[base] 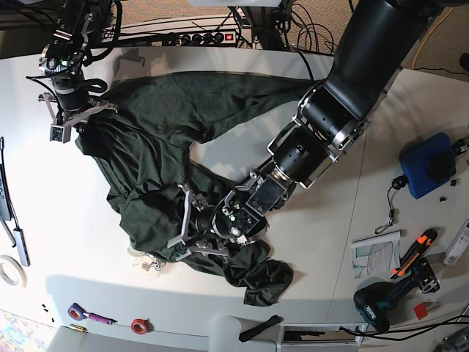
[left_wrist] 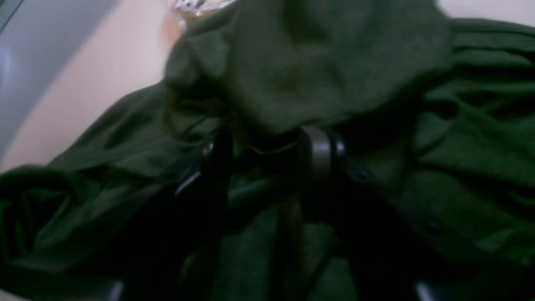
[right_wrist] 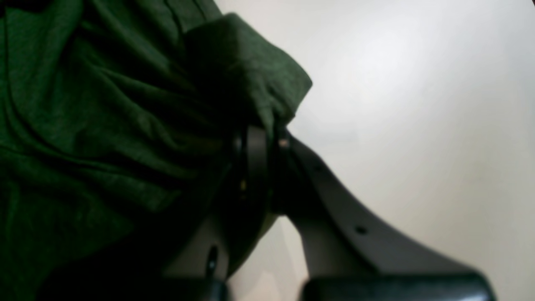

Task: Layout the t-shirt on the table in an organized manner, then fold the t-shirt properly
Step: 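Release the sleeve and grasp the shirt hem with the left gripper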

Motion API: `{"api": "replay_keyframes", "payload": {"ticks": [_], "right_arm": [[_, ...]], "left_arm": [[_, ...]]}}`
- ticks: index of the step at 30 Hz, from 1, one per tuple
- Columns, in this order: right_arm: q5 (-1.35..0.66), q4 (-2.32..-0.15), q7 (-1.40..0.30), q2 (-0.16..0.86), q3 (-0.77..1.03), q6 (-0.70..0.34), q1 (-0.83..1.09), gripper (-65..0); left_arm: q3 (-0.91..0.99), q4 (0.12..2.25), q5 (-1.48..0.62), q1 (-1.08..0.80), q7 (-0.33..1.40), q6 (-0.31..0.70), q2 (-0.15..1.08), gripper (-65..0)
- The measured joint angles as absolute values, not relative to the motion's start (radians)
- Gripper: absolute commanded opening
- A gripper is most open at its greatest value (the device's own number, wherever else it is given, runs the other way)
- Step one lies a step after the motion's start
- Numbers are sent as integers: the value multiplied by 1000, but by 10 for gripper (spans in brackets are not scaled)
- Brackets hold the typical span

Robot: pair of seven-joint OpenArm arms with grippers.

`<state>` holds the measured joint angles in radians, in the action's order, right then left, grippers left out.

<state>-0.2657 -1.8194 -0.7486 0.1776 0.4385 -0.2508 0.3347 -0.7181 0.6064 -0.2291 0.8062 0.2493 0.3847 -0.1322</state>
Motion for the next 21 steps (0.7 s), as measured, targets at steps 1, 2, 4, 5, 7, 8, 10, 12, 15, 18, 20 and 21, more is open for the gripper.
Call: {"api": "replay_keyframes", "payload": {"ticks": [1, 2, 4, 5, 7, 8, 10, 12, 15, 18, 20, 21], "right_arm": [[-265, -1819, -749, 178, 439, -251, 335, -650], [-265, -1819, -749, 178, 439, -251, 335, -650], [-266, -1819, -748, 178, 439, -251, 335, -650], [-266, -1819, -748, 177, 439, -251, 335, -650], [-265, -1819, -748, 178, 439, -251, 335, -650], [-265, -1819, -748, 178, 439, -251, 335, -650], [-265, -1819, -748, 178, 439, -251, 335, -650], [-265, -1819, -748, 177, 439, -251, 335, -650], [-265, -1819, -748, 178, 439, -251, 335, -650], [-265, -1819, -748, 178, 439, -251, 335, -650], [-265, -1819, -748, 178, 439, -251, 335, -650], [-265, -1819, -748, 178, 439, -251, 335, -650]], "left_arm": [[-718, 606, -229, 804, 244, 385, -132, -386], [-718, 606, -229, 801, 240, 381, -132, -386], [-718, 606, -229, 788, 231, 372, -132, -386], [-718, 607, -229, 776, 224, 373, -132, -386], [-718, 606, -228, 742, 203, 374, -132, -386], [-718, 606, -213, 724, 182, 374, -132, -386], [-718, 606, -189, 696, 161, 378, -132, -386], [-718, 606, -184, 689, 152, 377, -132, -386], [-718, 606, -184, 693, 133, 367, -132, -386], [-718, 606, -184, 694, 134, 309, -132, -386], [-718, 606, -184, 698, 133, 291, -132, -386], [-718, 606, -184, 701, 132, 287, -132, -386]]}}
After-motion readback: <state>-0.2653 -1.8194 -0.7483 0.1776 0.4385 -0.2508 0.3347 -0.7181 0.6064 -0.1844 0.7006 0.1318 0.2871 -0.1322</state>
